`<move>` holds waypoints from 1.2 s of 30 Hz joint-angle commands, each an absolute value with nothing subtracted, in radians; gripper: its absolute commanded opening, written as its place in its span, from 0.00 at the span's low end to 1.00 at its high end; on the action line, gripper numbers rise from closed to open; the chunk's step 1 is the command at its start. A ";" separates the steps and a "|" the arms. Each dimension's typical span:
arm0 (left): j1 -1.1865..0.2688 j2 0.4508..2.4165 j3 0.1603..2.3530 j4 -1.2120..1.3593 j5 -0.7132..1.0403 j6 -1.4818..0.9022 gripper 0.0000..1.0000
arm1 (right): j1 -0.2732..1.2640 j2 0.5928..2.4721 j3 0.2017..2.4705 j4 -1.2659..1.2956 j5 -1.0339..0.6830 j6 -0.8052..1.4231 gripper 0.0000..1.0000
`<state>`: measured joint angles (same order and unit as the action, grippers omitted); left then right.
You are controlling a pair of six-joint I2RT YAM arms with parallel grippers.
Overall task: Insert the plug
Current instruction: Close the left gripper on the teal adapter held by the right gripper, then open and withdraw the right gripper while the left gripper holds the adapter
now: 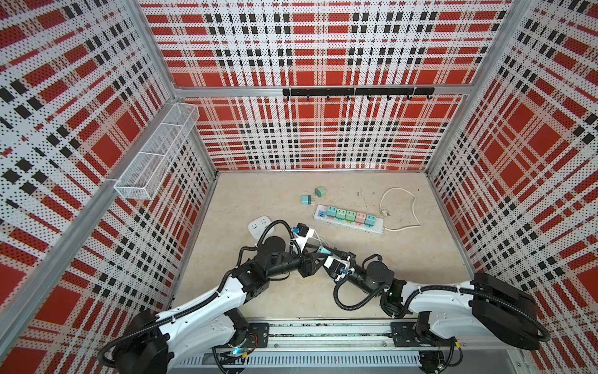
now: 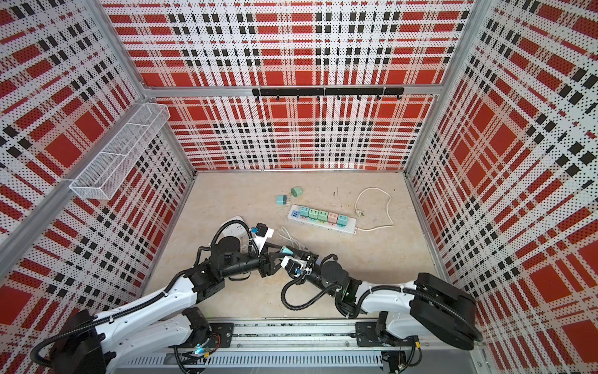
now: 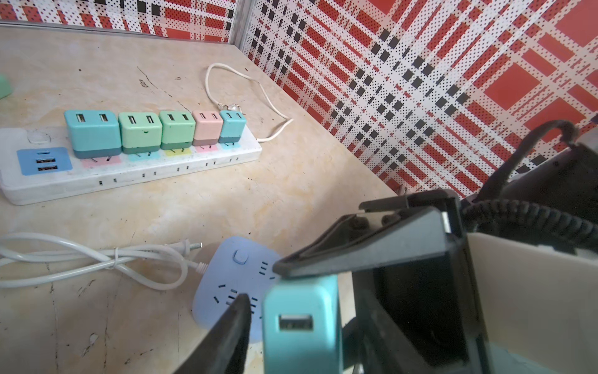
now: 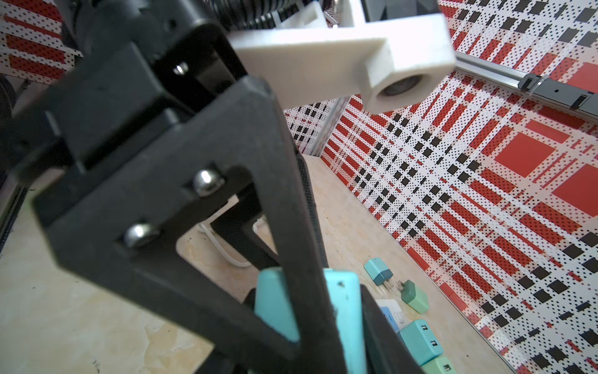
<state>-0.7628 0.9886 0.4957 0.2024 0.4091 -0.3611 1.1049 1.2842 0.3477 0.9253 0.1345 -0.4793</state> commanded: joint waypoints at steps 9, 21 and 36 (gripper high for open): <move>-0.737 1.082 0.524 0.298 0.522 -0.378 0.16 | 1.109 1.301 0.346 1.099 0.138 -0.498 0.35; -0.622 1.049 0.494 0.358 0.506 -0.393 0.03 | 1.107 1.257 0.285 1.178 0.178 -0.448 0.99; -0.703 0.844 0.406 0.229 0.130 -0.076 0.00 | 0.685 0.974 0.368 0.614 0.319 -0.066 1.00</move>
<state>-0.6502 0.8589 0.4046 0.2726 0.2604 -0.1940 0.7708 1.0157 0.3294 0.7830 0.2569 -0.1925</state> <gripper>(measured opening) 0.298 0.998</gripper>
